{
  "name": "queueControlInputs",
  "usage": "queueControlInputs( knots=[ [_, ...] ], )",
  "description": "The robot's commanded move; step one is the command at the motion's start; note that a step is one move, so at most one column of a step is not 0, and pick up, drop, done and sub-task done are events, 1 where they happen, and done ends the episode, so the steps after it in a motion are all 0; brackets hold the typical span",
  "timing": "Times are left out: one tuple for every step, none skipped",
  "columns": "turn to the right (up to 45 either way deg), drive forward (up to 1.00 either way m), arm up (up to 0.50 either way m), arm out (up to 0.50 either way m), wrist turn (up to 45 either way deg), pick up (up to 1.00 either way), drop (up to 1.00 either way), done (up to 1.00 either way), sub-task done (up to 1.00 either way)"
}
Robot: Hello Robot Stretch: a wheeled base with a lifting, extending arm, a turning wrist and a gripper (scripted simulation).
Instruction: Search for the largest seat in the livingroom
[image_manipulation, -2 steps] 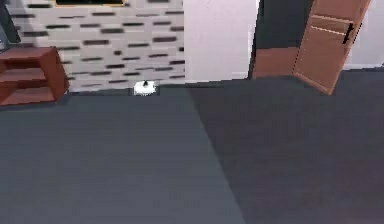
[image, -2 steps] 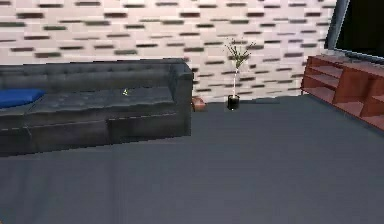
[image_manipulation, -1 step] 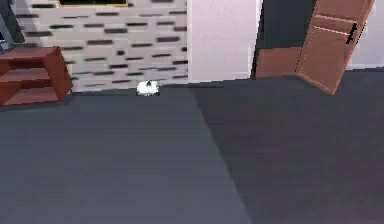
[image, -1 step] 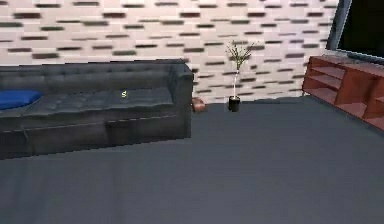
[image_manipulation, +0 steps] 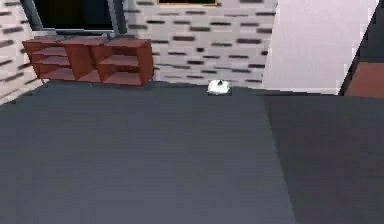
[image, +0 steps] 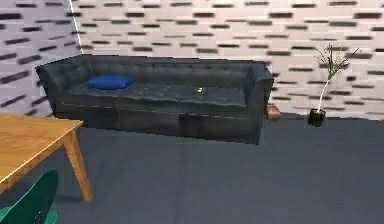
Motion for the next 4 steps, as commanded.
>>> queueControlInputs(
  knots=[
    [0.0, 1.00, 0.00, 0.00, 0.0, 0.00, 0.00, 0.00, 0.00],
    [-6.0, 0.00, 0.00, 0.00, 0.0, 0.00, 0.00, 0.00, 0.00],
    [0.0, 0.45, 0.00, 0.00, 0.0, 0.00, 0.00, 0.00, 0.00],
    [-12.0, 0.00, 0.00, 0.00, 0.0, 0.00, 0.00, 0.00, 0.00]
  ],
)
